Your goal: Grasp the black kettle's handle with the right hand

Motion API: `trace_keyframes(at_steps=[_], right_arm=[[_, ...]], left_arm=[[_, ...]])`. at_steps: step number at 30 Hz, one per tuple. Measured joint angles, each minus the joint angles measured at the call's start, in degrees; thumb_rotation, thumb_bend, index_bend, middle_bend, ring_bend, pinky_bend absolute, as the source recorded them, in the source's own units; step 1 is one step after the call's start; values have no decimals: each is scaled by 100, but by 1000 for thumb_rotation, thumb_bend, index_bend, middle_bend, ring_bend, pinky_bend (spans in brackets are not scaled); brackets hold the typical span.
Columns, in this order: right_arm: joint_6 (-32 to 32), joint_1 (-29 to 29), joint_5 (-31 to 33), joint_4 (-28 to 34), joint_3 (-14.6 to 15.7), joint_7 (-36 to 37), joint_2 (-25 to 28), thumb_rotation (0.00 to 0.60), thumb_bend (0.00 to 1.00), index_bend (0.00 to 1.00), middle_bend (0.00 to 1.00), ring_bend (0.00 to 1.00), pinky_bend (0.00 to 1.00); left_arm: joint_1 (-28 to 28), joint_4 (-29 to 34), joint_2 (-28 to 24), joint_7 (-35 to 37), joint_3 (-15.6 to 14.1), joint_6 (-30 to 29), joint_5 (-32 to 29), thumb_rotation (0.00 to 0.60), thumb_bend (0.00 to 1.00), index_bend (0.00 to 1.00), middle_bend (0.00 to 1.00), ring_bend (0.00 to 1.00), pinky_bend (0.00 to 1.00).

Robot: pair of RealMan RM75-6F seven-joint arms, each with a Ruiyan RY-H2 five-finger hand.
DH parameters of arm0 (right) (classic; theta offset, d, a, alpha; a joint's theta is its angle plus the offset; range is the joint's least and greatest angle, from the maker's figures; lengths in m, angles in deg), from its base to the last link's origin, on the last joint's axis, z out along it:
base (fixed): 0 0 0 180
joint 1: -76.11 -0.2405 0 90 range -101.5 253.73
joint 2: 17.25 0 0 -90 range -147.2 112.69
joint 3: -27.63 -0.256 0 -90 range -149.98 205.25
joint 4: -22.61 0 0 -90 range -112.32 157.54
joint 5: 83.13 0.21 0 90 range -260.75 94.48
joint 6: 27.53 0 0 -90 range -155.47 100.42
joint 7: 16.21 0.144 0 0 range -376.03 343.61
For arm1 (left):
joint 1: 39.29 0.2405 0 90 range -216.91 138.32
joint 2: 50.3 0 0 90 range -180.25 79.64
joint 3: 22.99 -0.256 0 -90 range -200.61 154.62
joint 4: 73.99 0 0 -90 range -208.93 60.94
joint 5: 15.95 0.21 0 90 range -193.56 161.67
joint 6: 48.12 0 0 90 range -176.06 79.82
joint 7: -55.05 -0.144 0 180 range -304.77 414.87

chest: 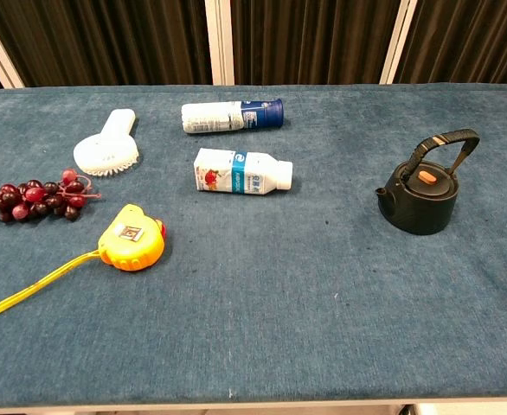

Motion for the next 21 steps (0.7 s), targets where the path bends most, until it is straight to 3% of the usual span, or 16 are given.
trace_keyframes(at_steps=[11,16,21], right_arm=[[393,-462,-254,193,-188,-161,24,600,0,107,186,103,143],[1175,-1020,-220,508,-364,-294,105,600,0,121,191,146,156],[2100,-1652,76,754,-592,-620,96,600,0,261,286,260,212]], left_arm=[[-97,60,36,-98,30,106,26,600,125,81,91,23,0],[-137,104,45,-163,48,138,38,600,125,81,90,23,0],[-168,113,51,-202,47,197,30,600,125,81,90,23,0]])
